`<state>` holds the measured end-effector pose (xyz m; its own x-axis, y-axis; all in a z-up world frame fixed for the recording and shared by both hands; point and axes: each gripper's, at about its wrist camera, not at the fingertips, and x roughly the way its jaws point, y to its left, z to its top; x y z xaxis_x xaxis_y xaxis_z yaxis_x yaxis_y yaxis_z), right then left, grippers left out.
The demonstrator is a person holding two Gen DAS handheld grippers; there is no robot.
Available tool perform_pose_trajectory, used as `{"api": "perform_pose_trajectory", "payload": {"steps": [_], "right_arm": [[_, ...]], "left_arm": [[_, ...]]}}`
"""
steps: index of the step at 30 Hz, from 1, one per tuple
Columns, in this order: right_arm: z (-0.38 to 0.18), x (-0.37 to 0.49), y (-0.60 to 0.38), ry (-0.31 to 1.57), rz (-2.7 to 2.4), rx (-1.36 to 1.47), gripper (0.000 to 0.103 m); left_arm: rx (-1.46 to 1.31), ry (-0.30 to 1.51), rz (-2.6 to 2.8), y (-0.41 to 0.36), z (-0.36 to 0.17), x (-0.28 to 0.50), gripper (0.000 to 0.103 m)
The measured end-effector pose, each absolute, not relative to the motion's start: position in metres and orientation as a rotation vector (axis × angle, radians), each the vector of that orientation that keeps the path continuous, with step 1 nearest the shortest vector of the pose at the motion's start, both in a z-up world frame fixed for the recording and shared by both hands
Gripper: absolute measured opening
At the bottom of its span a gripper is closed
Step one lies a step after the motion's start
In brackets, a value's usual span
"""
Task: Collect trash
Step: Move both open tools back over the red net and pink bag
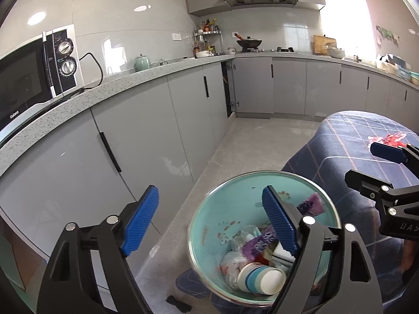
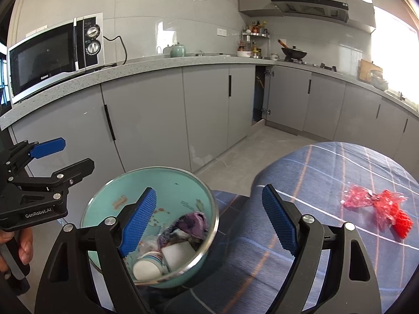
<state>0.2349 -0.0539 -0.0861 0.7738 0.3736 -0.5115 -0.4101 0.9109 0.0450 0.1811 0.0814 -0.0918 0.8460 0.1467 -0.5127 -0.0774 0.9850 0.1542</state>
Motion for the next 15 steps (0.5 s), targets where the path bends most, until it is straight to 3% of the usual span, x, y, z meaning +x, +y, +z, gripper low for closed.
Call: {"api": "perform_pose_trajectory", "payload": {"steps": [6, 15], "right_arm": [[-0.087, 0.236, -0.083, 0.549, 0.375, -0.063, 0.082], [-0.076, 0.243, -0.164, 0.56, 0.22, -0.052, 0.082]], "left_arm": [[0.154, 0.542, 0.073, 0.054, -0.093, 0.184, 0.089], [0.195, 0.551, -0.033, -0.008, -0.089, 0.207, 0.089]]}}
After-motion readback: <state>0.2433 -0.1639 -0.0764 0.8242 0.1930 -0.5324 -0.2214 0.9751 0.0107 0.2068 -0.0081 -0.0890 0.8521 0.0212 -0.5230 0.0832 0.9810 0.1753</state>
